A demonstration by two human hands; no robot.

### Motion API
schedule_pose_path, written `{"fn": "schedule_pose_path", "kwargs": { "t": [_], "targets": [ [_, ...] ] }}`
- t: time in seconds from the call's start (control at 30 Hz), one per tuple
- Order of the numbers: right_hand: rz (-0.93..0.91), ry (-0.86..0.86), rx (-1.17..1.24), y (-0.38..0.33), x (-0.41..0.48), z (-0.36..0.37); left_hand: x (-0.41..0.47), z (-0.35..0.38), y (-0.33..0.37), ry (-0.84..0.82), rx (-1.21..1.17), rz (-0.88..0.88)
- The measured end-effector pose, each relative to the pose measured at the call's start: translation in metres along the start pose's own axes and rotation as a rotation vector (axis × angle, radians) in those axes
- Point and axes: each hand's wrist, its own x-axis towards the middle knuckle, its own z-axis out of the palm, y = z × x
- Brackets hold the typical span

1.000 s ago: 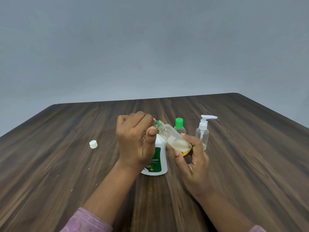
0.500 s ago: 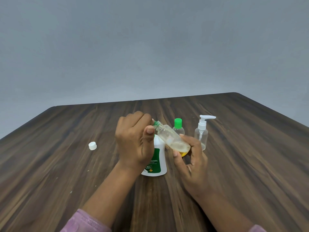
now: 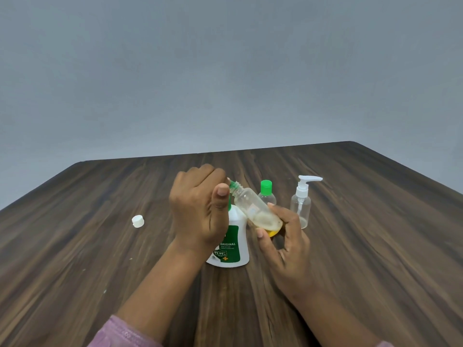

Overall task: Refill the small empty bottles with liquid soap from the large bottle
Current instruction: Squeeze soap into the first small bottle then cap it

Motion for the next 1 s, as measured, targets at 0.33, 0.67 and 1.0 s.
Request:
{"fn": "schedule_pose_path", "kwargs": {
  "t": [0.33,0.67,1.0],
  "targets": [
    [-0.006,-0.008,-0.011,-0.003,0.002,-0.001,-0.01,0.005,-0.001,0.093,0.035,0.006],
    [0.003,0.004,-0.004,-0.002,0.001,-0.001,-0.013,0.007,-0.003,0.082,0.067,-0.012],
    [-0.006,-0.003,-0.003,-0.003,0.001,-0.002,-0.01,0.002,-0.001,0.058,0.102,0.009]
  ]
}}
